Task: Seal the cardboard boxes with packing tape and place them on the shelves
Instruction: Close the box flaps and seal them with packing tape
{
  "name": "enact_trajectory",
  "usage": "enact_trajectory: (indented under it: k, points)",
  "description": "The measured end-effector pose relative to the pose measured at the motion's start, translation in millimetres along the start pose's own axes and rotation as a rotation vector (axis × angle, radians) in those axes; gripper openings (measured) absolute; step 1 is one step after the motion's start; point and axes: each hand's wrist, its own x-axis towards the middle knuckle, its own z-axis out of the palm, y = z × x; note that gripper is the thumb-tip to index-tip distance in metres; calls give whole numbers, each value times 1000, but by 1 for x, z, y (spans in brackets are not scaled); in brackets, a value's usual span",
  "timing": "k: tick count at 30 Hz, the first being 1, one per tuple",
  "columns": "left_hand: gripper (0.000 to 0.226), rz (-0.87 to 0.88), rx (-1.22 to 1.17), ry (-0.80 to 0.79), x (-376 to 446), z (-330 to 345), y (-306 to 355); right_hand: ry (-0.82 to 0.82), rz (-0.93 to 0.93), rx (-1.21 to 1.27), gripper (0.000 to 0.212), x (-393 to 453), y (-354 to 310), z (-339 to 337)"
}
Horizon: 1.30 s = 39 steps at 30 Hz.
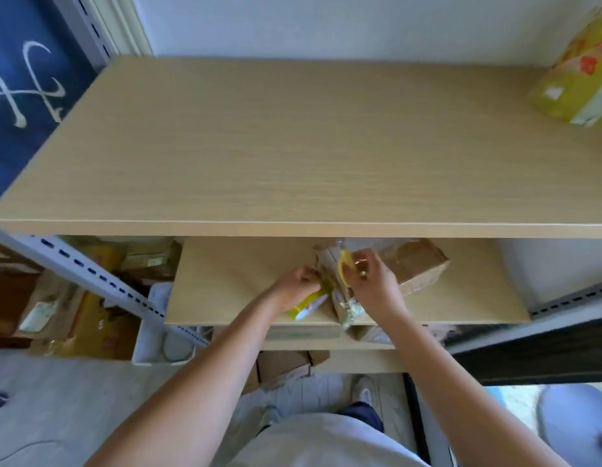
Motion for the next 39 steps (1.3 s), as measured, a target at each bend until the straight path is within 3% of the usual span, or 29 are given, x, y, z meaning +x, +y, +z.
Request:
enact_trajectory:
  k: [5, 15, 20, 22, 26, 29, 35, 39]
  points:
    - [25, 54, 26, -157, -6, -4, -1, 74, -65, -112, 28, 14, -3, 41]
    - [22, 44, 61, -227, -10, -14, -2, 125, -148, -308, 25, 13, 3, 50]
    - [24, 52, -15, -219, -9, -15, -6, 12, -88, -112, 11, -1, -13, 28]
    - [20, 35, -80, -221, -6, -15, -11, -95, -86, -167, 17, -25, -10, 13]
    - [20, 12, -137, -223, -1, -14, -15, -379, 212, -242, 55, -66, -4, 1]
    - [15, 28, -127, -224, 2, -12, -18, -496, 376, -315, 63, -62, -8, 7]
    - [11, 31, -90, -226, 7, -15, -24, -452, 643, -85, 60, -42, 4, 27]
    - [15, 15, -64, -207, 3, -17, -20, -409, 693, 28, 58, -38, 4, 37]
